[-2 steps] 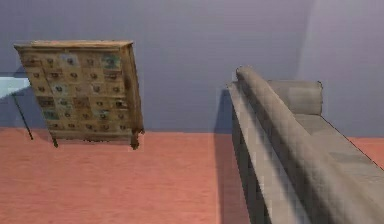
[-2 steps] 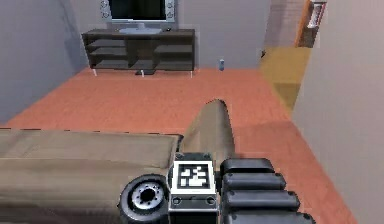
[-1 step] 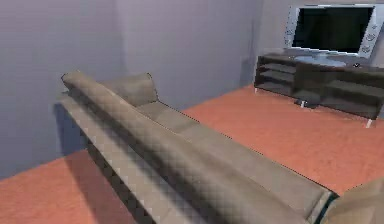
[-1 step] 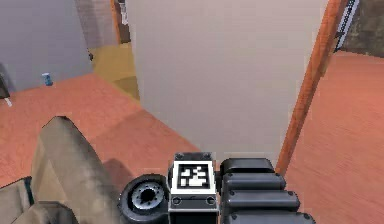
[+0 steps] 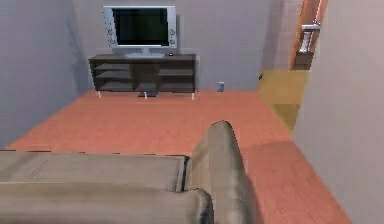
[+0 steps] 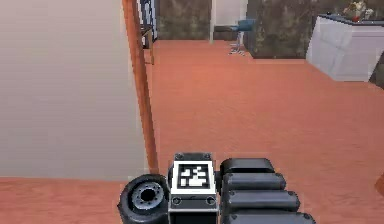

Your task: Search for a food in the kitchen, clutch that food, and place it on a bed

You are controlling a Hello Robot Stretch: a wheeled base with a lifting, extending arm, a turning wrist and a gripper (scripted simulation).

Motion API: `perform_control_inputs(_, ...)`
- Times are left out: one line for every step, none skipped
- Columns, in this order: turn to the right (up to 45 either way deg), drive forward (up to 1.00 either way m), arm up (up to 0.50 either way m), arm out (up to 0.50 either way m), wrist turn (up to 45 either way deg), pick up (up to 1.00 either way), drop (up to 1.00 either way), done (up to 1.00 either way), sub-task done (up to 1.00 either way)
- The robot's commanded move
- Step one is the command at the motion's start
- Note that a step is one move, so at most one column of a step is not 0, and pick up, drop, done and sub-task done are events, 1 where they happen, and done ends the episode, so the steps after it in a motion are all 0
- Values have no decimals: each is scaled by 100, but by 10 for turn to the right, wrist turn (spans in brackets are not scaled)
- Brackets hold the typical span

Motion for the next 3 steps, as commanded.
perform_control_inputs(450,0,0,0,0,0,0,0,0)
perform_control_inputs(420,0,0,0,0,0,0,0,0)
perform_control_inputs(0,25,0,0,0,0,0,0,0)
